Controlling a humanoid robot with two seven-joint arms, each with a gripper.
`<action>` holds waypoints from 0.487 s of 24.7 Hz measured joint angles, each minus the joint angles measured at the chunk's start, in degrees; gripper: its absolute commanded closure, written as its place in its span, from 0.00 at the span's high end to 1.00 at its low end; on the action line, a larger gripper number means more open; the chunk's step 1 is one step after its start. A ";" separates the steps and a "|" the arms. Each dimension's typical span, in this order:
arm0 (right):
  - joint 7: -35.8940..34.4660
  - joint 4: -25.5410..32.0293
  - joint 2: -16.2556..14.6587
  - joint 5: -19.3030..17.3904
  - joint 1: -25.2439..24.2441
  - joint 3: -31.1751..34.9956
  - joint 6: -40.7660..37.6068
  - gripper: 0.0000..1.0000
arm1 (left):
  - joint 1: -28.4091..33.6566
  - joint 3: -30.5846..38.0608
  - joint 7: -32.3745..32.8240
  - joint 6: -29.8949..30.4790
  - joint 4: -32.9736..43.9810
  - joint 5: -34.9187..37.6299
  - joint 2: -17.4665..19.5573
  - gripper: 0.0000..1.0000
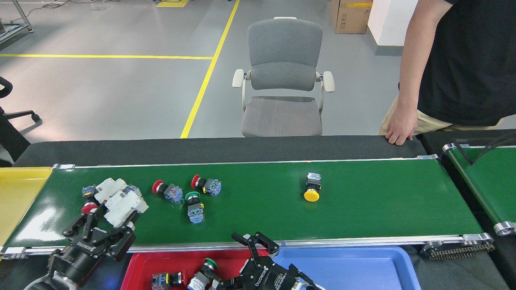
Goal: Pick switch part from conveyor to tray
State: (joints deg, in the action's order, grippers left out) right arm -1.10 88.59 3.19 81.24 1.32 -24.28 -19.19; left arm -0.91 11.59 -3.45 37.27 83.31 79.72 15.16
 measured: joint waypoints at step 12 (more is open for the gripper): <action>-7.36 4.04 0.59 -0.15 -12.52 25.47 19.63 1.00 | 6.01 -23.30 6.20 -0.19 14.96 7.77 -13.40 0.18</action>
State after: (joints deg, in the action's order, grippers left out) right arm -8.46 92.63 3.77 81.09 -11.19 1.20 0.44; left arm 5.11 -11.71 2.75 37.08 98.28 87.49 1.76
